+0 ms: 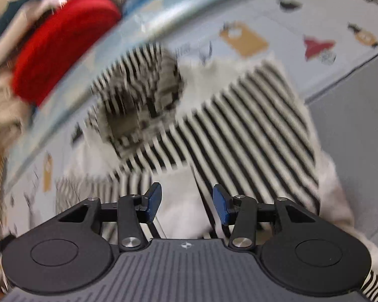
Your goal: Fold small clothes
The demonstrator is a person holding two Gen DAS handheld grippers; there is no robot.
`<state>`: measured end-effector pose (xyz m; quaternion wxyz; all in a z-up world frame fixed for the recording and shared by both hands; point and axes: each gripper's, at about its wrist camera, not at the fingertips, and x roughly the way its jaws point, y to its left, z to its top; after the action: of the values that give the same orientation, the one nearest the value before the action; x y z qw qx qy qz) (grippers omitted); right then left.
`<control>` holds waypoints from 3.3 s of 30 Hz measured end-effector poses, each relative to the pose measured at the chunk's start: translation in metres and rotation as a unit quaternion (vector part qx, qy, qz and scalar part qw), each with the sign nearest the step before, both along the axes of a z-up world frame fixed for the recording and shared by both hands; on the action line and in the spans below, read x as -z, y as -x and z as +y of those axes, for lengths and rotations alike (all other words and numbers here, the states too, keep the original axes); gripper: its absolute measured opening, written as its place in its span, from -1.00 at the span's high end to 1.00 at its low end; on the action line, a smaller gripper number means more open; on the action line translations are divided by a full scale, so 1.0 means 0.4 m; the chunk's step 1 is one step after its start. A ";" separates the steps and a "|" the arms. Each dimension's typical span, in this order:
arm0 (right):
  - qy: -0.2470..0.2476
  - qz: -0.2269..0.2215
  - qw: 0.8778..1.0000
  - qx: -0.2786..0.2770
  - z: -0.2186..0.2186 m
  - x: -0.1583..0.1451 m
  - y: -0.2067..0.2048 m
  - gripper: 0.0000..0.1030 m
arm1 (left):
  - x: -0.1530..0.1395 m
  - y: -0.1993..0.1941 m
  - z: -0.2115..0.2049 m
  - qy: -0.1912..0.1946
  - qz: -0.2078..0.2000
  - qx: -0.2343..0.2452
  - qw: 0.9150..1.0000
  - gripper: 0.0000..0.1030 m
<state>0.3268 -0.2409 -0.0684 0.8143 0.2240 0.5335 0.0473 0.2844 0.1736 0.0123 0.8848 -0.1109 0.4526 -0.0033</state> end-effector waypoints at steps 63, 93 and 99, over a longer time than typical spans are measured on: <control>0.069 -0.066 0.995 0.026 0.056 -0.105 -0.046 0.39 | 0.276 -0.229 0.058 0.060 0.093 -0.058 0.992 0.29; 0.118 0.052 0.992 -0.013 0.088 0.061 -0.061 0.18 | 0.238 -0.115 0.010 -0.113 0.166 0.041 0.979 -0.03; 0.155 0.047 0.987 -0.010 0.085 0.083 -0.049 0.88 | 0.161 -0.099 -0.042 -0.136 0.084 0.044 0.986 -0.03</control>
<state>0.3462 -0.2071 -0.1018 0.8124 0.0920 0.5745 -0.0383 0.3241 0.1567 -0.0521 0.8496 0.0310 0.5257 0.0291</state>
